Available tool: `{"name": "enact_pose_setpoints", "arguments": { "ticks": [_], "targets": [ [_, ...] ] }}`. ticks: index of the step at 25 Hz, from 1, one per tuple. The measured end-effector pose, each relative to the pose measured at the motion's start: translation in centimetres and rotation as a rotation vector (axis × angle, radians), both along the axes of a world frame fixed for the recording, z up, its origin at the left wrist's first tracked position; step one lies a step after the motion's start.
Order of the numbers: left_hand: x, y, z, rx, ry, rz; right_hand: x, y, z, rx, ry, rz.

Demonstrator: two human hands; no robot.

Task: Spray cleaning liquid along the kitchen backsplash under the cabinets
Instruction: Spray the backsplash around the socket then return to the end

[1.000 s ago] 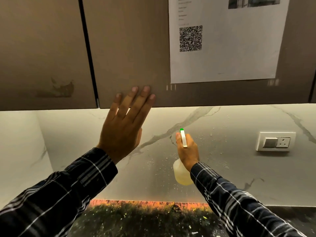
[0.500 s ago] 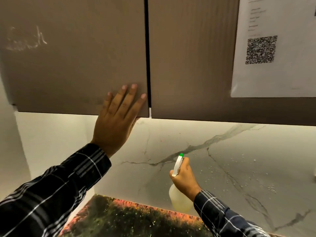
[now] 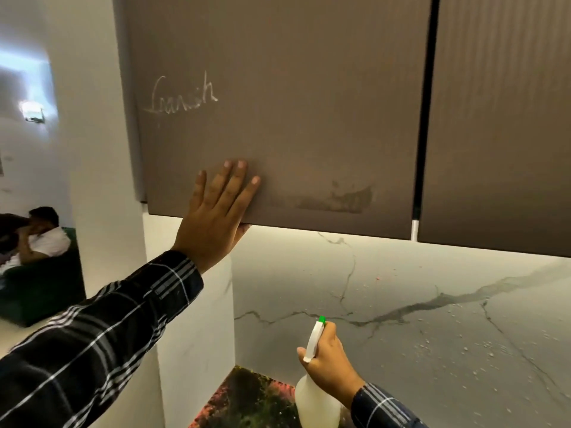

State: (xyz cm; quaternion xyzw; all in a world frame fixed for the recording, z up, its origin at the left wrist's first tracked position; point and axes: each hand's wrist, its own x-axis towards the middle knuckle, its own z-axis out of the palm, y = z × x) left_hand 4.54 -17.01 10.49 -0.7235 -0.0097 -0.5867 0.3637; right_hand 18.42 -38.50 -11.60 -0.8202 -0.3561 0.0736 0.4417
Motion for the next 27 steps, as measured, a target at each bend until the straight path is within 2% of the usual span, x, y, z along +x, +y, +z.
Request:
{"name": "enact_pose_setpoints", "arguments": {
  "ticks": [4,13,20,27],
  "targets": [
    [0.3,3.3,1.2,-0.012,-0.037,0.045,-2.2,5.6,-0.5,-0.029,0.015,0.018],
    [1.8,4.7,1.1,0.039,-0.055,-0.146,-2.0,18.6,-3.3,-0.080,-0.122,-0.013],
    [2.5,4.8,1.1,0.049,-0.125,-0.192,1.5,26.8,-5.3,-0.078,-0.029,-0.008],
    [2.9,4.6,0.9,0.034,-0.150,-0.233,3.6,30.7,-6.8,-0.109,0.051,-0.054]
  ]
}}
